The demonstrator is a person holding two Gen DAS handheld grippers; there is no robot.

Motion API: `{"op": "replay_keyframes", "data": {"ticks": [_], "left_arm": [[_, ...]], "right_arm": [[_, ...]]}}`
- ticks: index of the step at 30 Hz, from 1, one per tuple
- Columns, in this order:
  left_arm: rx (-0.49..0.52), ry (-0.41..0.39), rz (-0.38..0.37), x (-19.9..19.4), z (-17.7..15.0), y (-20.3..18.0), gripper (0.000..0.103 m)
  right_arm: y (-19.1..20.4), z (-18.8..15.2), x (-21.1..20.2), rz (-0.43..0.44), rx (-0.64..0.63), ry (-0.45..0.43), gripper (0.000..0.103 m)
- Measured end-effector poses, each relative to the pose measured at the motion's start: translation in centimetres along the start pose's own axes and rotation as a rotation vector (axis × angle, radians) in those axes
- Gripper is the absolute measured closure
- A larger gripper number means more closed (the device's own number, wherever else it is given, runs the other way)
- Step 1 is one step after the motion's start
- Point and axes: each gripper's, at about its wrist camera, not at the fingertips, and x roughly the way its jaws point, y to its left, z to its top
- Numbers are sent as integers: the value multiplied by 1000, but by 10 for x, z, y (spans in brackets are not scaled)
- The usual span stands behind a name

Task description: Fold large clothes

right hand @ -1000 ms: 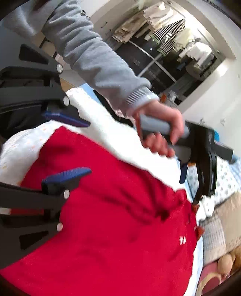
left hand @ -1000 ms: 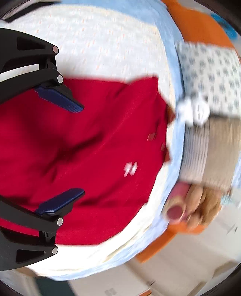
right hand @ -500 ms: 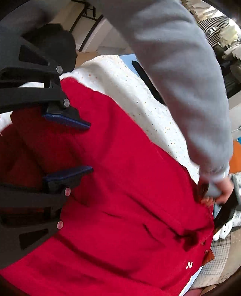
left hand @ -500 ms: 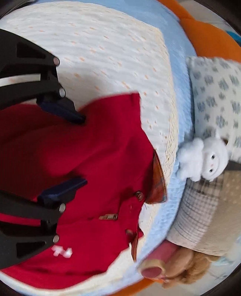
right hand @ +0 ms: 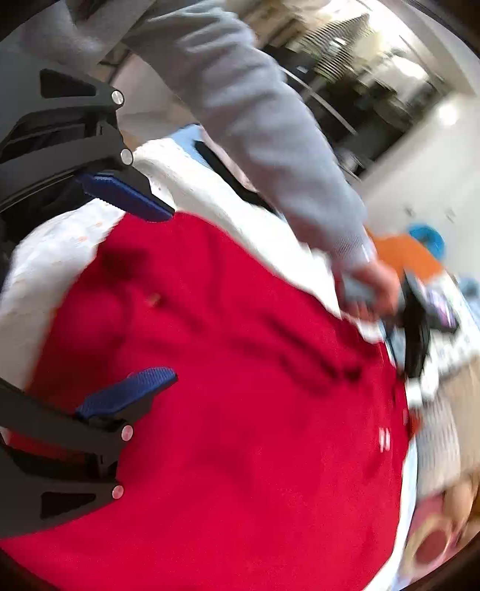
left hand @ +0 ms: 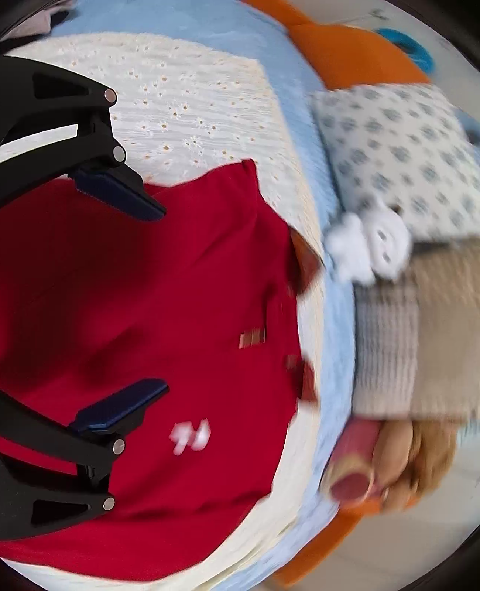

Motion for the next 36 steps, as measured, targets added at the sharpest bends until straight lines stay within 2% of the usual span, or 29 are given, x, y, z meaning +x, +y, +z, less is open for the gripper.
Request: {"op": "replay_keyframes", "data": {"ticks": [2,4,7,10,13,16,18,22,25,29,31,32,34,35,36], "left_arm": [[36,-8,-36,-19,-6,-28,10],[69,-3,-39,-30,-11,-58,10],[126,26,-64,-42,-16,-116,10],[182,43,-112,-52,-21,-180,10],[227,60,-130,-53,-21,-241,10],[240,127,-126,-38,-17,-291,10],[240,131,-111,-30,-16,-320,10],[278,106,-63,-18,-12,-352,10],[297,104,16,1,-4,-367,10],[279,120,-9,19,5,-377,10],[307,115,-10,25,5,-386,10],[343,104,18,28,3,-392,10],[394,99,69,39,1,-400,10],[403,122,85,48,-1,-400,10],[398,148,92,57,-2,-398,10]], "right_arm": [[-17,-14,-30,-37,86,-56,19],[-39,-31,-61,-95,169,-111,17],[-67,-52,-99,-244,271,-167,15],[-85,-72,-127,-323,331,-221,15],[-94,-77,-137,-413,339,-241,15],[-119,-79,-139,-380,397,-259,16],[-129,-81,-134,-352,419,-273,18],[-131,-69,-120,-356,439,-269,18],[-129,-63,-117,-374,436,-264,18],[-126,-53,-103,-412,388,-225,13],[-122,-51,-92,-443,340,-203,8],[-117,-50,-87,-473,301,-188,7],[-113,-46,-82,-508,267,-173,8],[-113,-45,-83,-506,270,-172,9],[-113,-45,-84,-503,271,-173,16]]}}
